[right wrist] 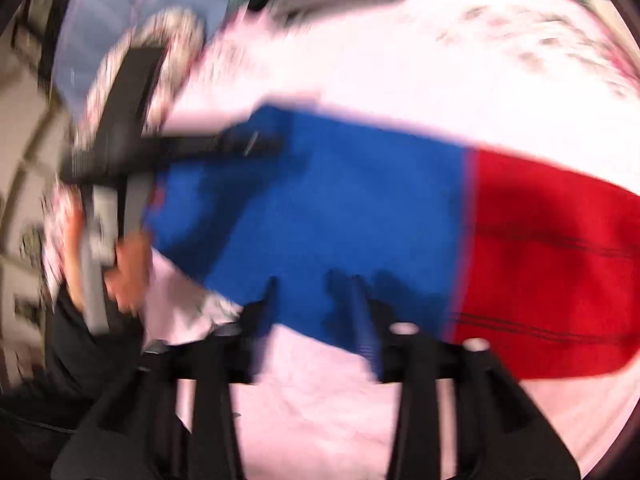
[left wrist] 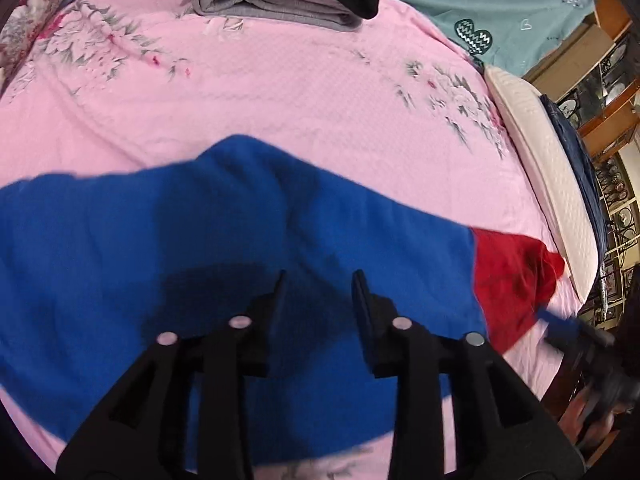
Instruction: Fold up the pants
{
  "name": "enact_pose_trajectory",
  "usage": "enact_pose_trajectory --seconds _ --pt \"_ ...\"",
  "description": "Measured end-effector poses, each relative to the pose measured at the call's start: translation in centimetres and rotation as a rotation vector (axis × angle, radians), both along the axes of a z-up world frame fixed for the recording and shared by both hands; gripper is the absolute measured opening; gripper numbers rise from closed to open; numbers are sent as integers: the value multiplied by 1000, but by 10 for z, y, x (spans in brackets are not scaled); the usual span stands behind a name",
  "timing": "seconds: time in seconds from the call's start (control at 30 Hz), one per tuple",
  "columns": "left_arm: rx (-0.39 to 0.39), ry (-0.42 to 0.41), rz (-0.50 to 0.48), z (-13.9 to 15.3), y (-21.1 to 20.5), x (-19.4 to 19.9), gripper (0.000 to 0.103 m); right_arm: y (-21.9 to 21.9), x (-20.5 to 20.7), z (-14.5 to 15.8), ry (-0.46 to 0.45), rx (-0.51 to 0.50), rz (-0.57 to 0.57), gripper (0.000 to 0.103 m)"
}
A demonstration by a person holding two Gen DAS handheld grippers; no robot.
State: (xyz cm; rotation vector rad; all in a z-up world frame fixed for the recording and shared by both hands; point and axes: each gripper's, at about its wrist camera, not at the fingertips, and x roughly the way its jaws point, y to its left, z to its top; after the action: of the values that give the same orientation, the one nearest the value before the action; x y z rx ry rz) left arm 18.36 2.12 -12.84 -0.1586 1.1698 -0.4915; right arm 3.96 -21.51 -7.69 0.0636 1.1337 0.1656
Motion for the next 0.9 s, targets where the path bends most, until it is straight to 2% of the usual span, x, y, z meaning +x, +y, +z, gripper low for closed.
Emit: enact_pose_trajectory --seconds 0.1,0.2,0.27,0.33,0.43,0.5,0.57,0.7,0.8,0.9 --pt "-34 7 -18 1 7 -32 44 -51 -29 45 -141 -5 -154 50" --pt "-71 38 -22 -7 13 -52 44 -113 -71 79 -228 15 -326 56" --pt "-68 70 -5 -16 17 -55 44 -155 -96 88 -248 48 -430 56" --pt "-60 114 23 -27 20 -52 44 -191 -102 83 -199 125 -506 60" --pt "-79 134 44 -27 24 -51 44 -221 -99 64 -131 279 -493 61" --pt "-77 148 54 -28 24 -51 44 -228 -90 49 -97 331 -493 61" --pt "-80 151 67 -30 25 -51 44 -230 -81 41 -81 338 -468 61" --pt "-57 134 82 -29 22 -55 44 -244 -77 28 -50 314 -504 61" --pt "-32 122 86 -28 17 -55 45 -254 -78 26 -59 356 -510 61" --pt "-16 120 86 -27 14 -53 45 -256 -67 25 -61 347 -492 62"
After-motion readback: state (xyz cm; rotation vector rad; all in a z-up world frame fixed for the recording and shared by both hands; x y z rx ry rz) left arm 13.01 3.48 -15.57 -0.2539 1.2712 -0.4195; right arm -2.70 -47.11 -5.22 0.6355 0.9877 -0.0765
